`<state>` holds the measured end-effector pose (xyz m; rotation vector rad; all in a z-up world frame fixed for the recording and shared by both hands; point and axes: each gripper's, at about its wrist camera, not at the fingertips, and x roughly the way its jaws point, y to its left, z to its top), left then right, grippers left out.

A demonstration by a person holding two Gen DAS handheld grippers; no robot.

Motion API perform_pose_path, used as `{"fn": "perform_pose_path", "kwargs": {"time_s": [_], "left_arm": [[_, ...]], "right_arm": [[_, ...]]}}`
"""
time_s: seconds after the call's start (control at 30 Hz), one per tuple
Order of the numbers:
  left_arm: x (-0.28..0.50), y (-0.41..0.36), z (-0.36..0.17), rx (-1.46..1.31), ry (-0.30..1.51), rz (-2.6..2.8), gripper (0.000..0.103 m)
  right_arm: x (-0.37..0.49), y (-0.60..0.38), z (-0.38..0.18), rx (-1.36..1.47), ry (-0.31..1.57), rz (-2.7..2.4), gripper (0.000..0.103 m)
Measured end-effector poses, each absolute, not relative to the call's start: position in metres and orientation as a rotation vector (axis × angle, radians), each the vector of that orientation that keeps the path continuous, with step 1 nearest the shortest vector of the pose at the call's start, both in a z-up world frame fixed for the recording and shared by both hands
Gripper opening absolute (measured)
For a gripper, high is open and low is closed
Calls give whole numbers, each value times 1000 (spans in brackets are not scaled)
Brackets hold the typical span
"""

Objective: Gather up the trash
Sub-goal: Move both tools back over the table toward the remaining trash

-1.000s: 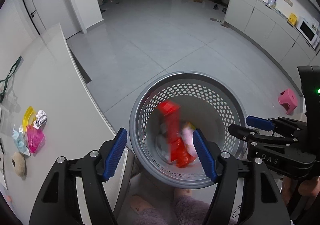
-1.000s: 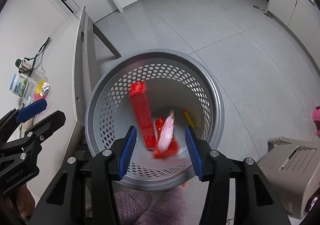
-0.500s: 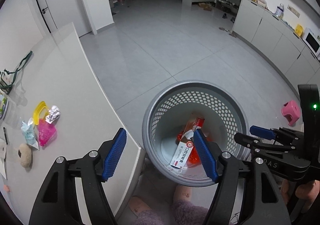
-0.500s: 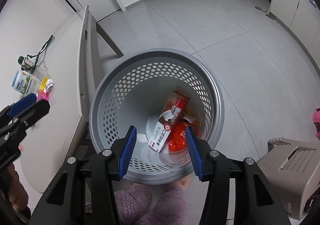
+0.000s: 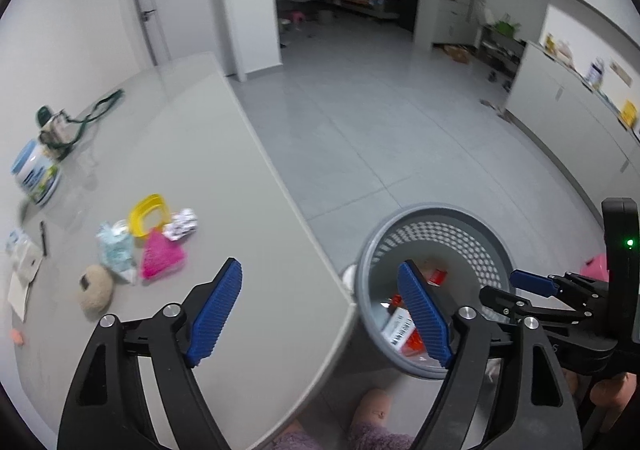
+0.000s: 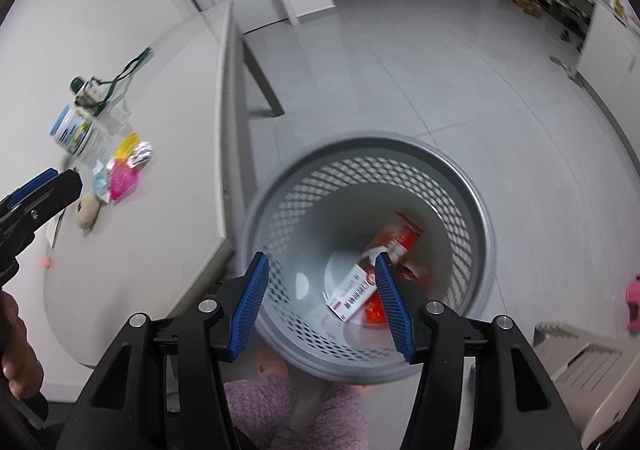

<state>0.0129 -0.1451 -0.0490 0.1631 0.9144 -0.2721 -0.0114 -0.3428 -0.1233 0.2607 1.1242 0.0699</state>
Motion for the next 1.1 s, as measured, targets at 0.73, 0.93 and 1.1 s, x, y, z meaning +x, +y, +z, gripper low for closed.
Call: {"fn": "perform_pose_path", "kwargs": {"time_s": [0.73,0.93,1.1], "left_arm": [[32,89,-74,-46,968,154,89],[47,140,-108,-78,968,168,91],[67,165,-138,-69,988,146,91]], "right_arm": [[68,-158,-110,58,1148,328,63],[77,-120,-125,42,1184,306,64],[77,-93,-142,54,1211,280,64]]}}
